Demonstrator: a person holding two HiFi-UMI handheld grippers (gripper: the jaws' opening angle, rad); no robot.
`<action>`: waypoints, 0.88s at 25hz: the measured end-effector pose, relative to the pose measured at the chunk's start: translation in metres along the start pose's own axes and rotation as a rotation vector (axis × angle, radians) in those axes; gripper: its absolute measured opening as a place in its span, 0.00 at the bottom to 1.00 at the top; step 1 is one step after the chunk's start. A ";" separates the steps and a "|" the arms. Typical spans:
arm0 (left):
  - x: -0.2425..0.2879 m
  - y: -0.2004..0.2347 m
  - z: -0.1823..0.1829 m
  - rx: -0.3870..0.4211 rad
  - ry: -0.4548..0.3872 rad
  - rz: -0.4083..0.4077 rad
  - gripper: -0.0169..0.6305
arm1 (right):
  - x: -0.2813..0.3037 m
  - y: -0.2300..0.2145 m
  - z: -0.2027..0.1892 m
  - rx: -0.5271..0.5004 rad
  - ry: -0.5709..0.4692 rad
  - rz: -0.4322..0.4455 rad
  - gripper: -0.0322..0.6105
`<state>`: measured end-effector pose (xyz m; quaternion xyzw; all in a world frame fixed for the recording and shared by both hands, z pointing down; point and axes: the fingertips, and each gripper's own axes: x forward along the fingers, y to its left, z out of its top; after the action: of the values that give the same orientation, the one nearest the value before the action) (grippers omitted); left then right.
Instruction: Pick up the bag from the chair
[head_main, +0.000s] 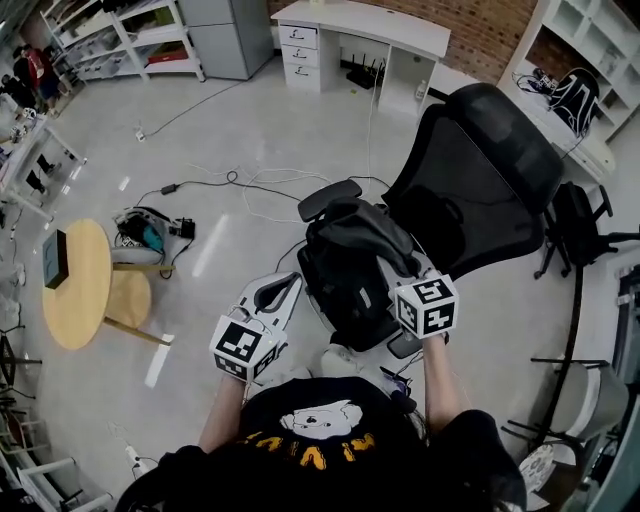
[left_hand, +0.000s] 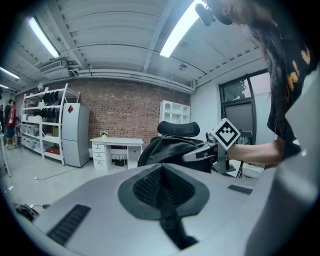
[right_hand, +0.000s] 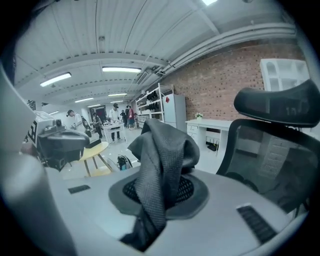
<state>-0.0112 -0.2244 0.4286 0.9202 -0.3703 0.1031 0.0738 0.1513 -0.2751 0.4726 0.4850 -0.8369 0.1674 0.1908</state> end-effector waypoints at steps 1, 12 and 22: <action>-0.006 0.000 0.000 0.001 -0.005 -0.001 0.04 | -0.005 0.009 0.001 0.004 -0.007 0.000 0.14; -0.093 0.001 -0.012 0.032 -0.032 0.008 0.04 | -0.049 0.111 -0.018 0.077 -0.037 -0.015 0.14; -0.134 -0.021 -0.034 0.019 -0.026 -0.060 0.04 | -0.078 0.173 -0.038 0.110 -0.037 -0.038 0.14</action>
<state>-0.0956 -0.1123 0.4275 0.9328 -0.3425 0.0925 0.0632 0.0410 -0.1174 0.4516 0.5136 -0.8204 0.2005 0.1515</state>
